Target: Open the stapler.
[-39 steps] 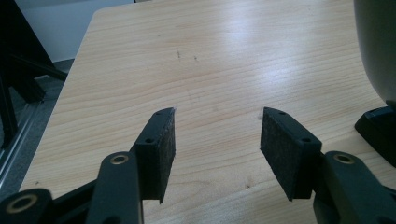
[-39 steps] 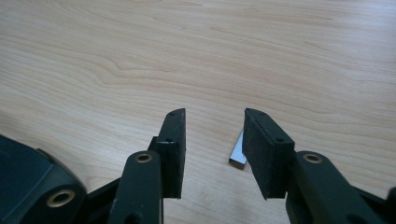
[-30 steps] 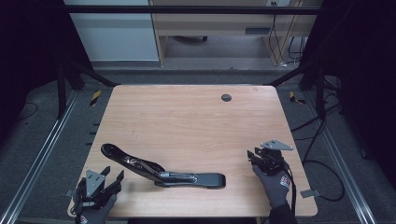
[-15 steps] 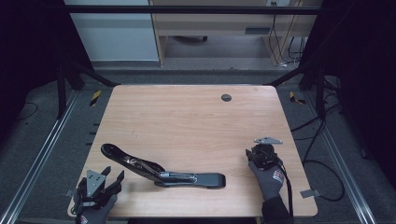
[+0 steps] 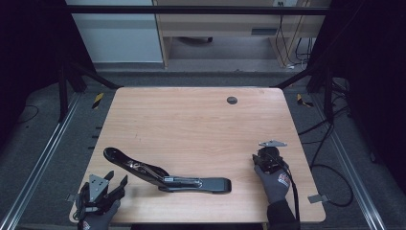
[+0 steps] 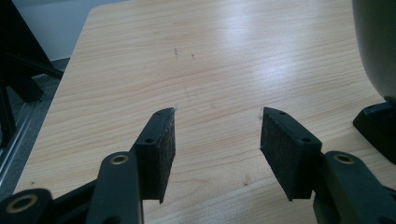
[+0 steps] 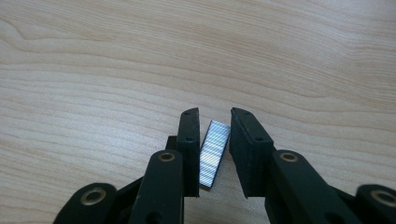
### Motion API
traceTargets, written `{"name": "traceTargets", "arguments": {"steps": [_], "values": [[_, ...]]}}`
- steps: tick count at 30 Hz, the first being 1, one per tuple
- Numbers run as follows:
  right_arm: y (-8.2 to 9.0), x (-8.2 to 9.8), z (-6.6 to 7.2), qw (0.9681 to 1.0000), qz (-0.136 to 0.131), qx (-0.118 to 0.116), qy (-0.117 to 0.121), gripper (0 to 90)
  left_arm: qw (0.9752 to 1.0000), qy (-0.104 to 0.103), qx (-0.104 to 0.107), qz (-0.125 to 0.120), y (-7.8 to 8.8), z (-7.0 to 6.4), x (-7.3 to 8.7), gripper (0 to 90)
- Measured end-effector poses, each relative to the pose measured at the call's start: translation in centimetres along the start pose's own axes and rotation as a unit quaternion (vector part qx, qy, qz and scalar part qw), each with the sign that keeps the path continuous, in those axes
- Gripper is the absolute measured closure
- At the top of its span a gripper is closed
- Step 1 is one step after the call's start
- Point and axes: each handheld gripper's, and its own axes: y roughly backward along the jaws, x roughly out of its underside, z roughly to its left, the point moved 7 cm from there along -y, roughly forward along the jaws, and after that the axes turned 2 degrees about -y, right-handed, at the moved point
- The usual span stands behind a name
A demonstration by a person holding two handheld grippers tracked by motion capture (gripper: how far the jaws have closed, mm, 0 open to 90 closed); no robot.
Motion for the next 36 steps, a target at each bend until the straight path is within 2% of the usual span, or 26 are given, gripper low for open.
{"name": "traceTargets", "arguments": {"steps": [5,12,18,19,20,22,23,24,25,30,36], "values": [[-0.2,0.2,0.0,1.0000,0.008,0.002,-0.002,76.6,1.0000,0.000,0.000,0.000,0.0,0.0,0.0,44.9],[-0.1,0.2,-0.1,0.9999,0.009,0.002,0.007,78.2,1.0000,0.000,0.000,0.000,0.0,0.0,0.0,44.8],[1.1,0.4,0.2,0.9985,-0.004,-0.034,0.043,78.2,1.0000,-0.003,0.000,0.002,0.0,0.0,0.0,44.8],[1.3,0.5,0.4,0.9978,-0.006,-0.046,0.046,78.2,1.0000,-0.003,0.000,0.002,0.0,0.0,0.0,44.8],[1.5,0.6,0.6,0.9974,-0.004,-0.056,0.046,78.2,1.0000,-0.003,0.000,0.002,0.0,0.0,0.0,44.8],[1.8,1.1,0.8,0.9959,0.000,-0.065,0.063,78.2,1.0000,-0.002,0.001,0.003,0.0,0.0,0.0,44.8],[2.0,1.3,0.9,0.9954,0.005,-0.072,0.063,78.3,1.0000,-0.002,0.001,0.003,0.0,-0.1,0.0,44.8],[2.1,1.6,0.9,0.9948,0.003,-0.071,0.072,78.3,1.0000,-0.003,0.002,0.003,0.0,-0.1,0.0,44.8],[2.2,1.8,1.0,0.9945,0.005,-0.079,0.069,78.3,1.0000,-0.003,0.002,0.003,0.0,-0.1,0.0,44.8],[2.5,2.8,0.9,0.9926,0.003,-0.086,0.086,78.3,1.0000,-0.003,0.002,0.004,0.0,-0.1,0.1,44.8],[2.6,3.4,0.7,0.9927,0.009,-0.083,0.087,78.2,1.0000,-0.005,0.002,0.005,-0.1,-0.1,0.1,44.7]]}}
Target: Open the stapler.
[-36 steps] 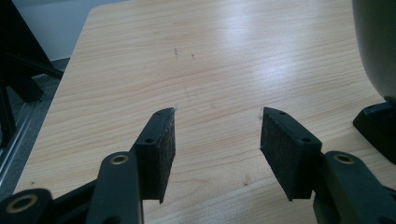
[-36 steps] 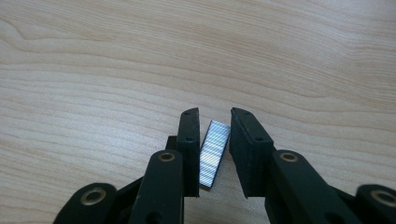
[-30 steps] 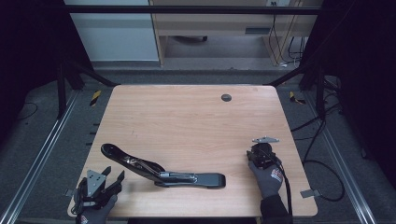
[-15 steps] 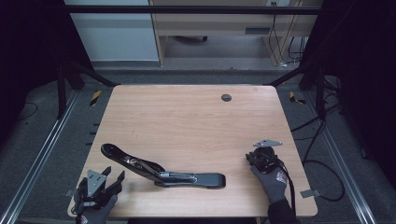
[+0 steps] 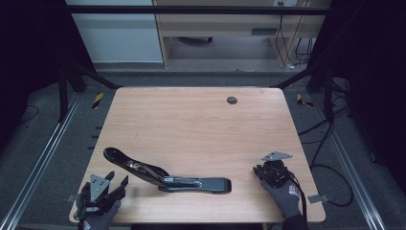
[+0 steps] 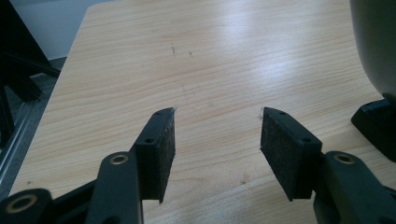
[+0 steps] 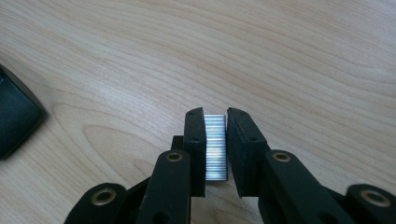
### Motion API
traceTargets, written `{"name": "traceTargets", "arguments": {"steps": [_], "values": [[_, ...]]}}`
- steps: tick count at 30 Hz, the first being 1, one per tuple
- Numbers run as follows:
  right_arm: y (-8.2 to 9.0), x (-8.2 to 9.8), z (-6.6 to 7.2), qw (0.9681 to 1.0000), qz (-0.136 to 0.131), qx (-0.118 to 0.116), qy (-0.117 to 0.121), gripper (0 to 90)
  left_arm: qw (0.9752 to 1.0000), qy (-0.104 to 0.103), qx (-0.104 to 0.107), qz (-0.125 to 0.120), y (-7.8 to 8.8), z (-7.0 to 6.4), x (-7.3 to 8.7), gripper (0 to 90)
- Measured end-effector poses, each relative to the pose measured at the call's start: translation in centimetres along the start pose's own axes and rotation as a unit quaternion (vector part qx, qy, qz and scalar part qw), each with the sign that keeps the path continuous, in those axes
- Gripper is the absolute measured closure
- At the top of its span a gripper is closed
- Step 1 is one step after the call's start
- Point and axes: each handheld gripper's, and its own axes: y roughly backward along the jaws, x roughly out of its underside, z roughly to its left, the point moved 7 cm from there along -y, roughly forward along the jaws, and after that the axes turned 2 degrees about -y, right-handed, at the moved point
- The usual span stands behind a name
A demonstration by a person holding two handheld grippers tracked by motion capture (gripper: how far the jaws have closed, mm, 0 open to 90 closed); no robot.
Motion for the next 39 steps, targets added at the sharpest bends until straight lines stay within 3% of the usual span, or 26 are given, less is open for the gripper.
{"name": "traceTargets", "arguments": {"steps": [3,10,19,25,39], "values": [[0.1,0.0,0.1,1.0000,0.003,-0.001,-0.006,78.2,1.0000,0.001,0.001,0.001,0.0,0.0,0.0,44.7],[0.1,0.0,0.0,1.0000,0.003,0.000,0.003,76.2,1.0000,0.003,0.001,0.002,-0.1,0.0,0.1,44.5],[1.6,-0.4,-0.6,0.9999,-0.007,0.005,-0.013,75.0,1.0000,0.006,0.005,0.005,-0.2,0.0,0.1,44.1],[2.4,-0.7,-1.1,0.9994,0.002,0.013,-0.032,74.5,0.9999,0.006,0.006,0.006,-0.2,0.1,0.2,43.9],[2.2,-1.6,-0.1,0.9994,0.033,-0.001,-0.007,74.2,0.9999,0.007,0.006,0.009,-0.4,0.1,0.2,43.6]]}}
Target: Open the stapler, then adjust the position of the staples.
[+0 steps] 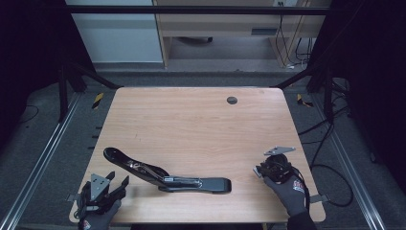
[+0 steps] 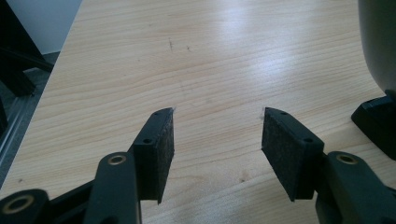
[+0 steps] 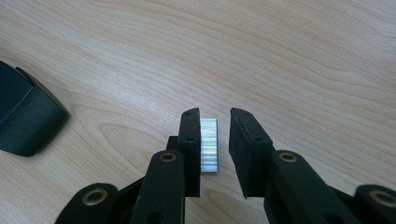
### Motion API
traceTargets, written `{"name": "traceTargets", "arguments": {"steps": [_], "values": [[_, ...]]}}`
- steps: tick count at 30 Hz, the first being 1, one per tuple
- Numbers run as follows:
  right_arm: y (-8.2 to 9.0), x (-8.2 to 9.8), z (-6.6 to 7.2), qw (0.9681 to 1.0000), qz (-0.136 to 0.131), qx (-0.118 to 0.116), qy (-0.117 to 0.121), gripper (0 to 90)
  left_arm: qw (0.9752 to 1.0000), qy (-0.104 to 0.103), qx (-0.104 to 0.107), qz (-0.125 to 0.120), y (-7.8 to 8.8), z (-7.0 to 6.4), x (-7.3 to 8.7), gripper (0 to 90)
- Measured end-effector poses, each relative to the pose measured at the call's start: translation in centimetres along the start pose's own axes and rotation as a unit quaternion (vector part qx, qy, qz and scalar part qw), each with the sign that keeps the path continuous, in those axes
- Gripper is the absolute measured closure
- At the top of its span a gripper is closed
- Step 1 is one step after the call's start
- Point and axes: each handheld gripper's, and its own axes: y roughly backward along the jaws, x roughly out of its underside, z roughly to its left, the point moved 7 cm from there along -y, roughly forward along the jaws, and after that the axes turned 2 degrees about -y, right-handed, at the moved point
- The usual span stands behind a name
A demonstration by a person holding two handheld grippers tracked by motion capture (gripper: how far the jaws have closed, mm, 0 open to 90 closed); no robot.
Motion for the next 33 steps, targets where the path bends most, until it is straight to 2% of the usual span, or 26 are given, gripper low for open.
{"name": "traceTargets", "arguments": {"steps": [5,7,8,11,13,15,19,21,23,24,28,32,33], "values": [[-0.3,0.2,0.4,0.9999,0.012,-0.005,0.001,73.7,1.0000,0.001,0.001,0.000,0.0,0.0,0.0,43.6],[-0.6,0.3,0.3,0.9999,0.013,-0.003,0.011,73.6,1.0000,0.001,0.001,0.001,0.0,0.0,0.0,43.5],[-0.6,0.3,0.4,0.9998,0.017,-0.005,0.005,73.7,1.0000,0.001,0.001,0.000,0.0,0.0,0.0,43.5],[-0.8,0.4,0.3,0.9998,0.018,-0.002,0.010,74.0,1.0000,0.001,0.001,0.000,0.1,0.0,0.0,43.5],[-0.9,0.5,0.4,0.9997,0.024,-0.005,0.006,74.2,1.0000,0.001,0.002,-0.001,0.1,-0.1,0.0,43.5],[-1.2,0.5,0.3,0.9996,0.023,0.002,0.014,74.2,1.0000,0.001,0.001,0.000,0.1,-0.1,0.0,43.5],[-1.3,0.5,0.5,0.9994,0.034,0.000,0.009,74.1,1.0000,0.001,0.001,0.000,0.0,-0.1,0.0,43.5],[-1.5,0.4,0.4,0.9993,0.033,0.005,0.016,74.2,1.0000,-0.001,0.003,0.002,0.0,-0.1,0.0,43.5],[-1.5,0.5,0.4,0.9993,0.037,0.004,0.008,74.6,1.0000,-0.004,0.003,0.002,0.0,-0.2,0.0,43.4],[-1.6,0.5,0.3,0.9992,0.035,0.009,0.018,74.9,1.0000,-0.003,0.003,0.000,0.0,-0.2,0.0,43.4],[-1.6,0.5,0.3,0.9991,0.042,0.004,0.010,75.6,1.0000,-0.004,0.002,0.002,0.0,-0.2,0.0,43.4],[-1.8,0.6,0.1,0.9989,0.043,0.009,0.018,75.9,1.0000,-0.003,0.003,0.003,-0.1,-0.2,0.0,43.4],[-1.8,0.6,0.3,0.9989,0.046,0.004,0.012,76.0,1.0000,-0.003,0.002,0.002,0.0,-0.2,0.0,43.4]]}}
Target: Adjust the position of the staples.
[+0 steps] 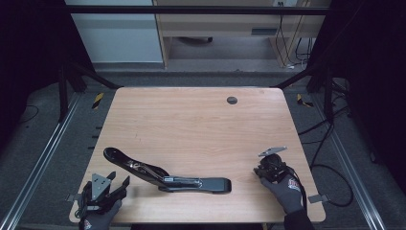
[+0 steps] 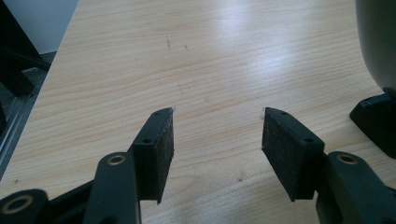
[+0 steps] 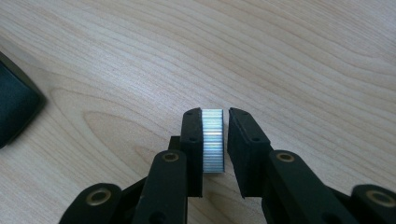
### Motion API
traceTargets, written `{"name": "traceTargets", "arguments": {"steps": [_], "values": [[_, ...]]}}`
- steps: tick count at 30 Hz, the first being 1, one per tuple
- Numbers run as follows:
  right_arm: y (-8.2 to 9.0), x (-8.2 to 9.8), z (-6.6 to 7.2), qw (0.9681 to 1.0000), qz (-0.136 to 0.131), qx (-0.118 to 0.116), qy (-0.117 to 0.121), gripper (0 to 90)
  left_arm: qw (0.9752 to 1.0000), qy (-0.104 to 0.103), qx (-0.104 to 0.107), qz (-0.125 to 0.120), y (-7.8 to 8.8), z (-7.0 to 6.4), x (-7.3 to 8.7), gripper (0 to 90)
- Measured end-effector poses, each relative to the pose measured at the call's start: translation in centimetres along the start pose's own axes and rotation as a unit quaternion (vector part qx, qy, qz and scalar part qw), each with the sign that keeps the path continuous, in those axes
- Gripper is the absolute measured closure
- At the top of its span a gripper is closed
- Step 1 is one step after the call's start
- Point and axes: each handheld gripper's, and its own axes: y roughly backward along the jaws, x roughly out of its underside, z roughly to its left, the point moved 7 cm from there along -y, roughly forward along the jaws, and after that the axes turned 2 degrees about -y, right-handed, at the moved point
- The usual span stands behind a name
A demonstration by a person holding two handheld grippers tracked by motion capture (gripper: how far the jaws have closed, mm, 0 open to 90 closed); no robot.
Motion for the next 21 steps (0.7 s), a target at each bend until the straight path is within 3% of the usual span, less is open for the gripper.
{"name": "traceTargets", "arguments": {"steps": [11,17,21], "values": [[-0.23,0.07,0.03,1.0000,0.008,0.002,0.003,78.0,1.0000,-0.001,-0.001,0.000,0.03,-0.02,-0.01,43.4],[0.12,-0.06,-0.03,0.9999,-0.009,0.004,0.010,78.2,1.0000,-0.001,-0.002,0.001,0.00,0.02,0.01,43.4],[0.65,-0.25,0.03,0.9997,-0.022,-0.007,0.007,78.2,1.0000,-0.002,-0.001,0.003,-0.03,0.02,0.05,43.4]]}}
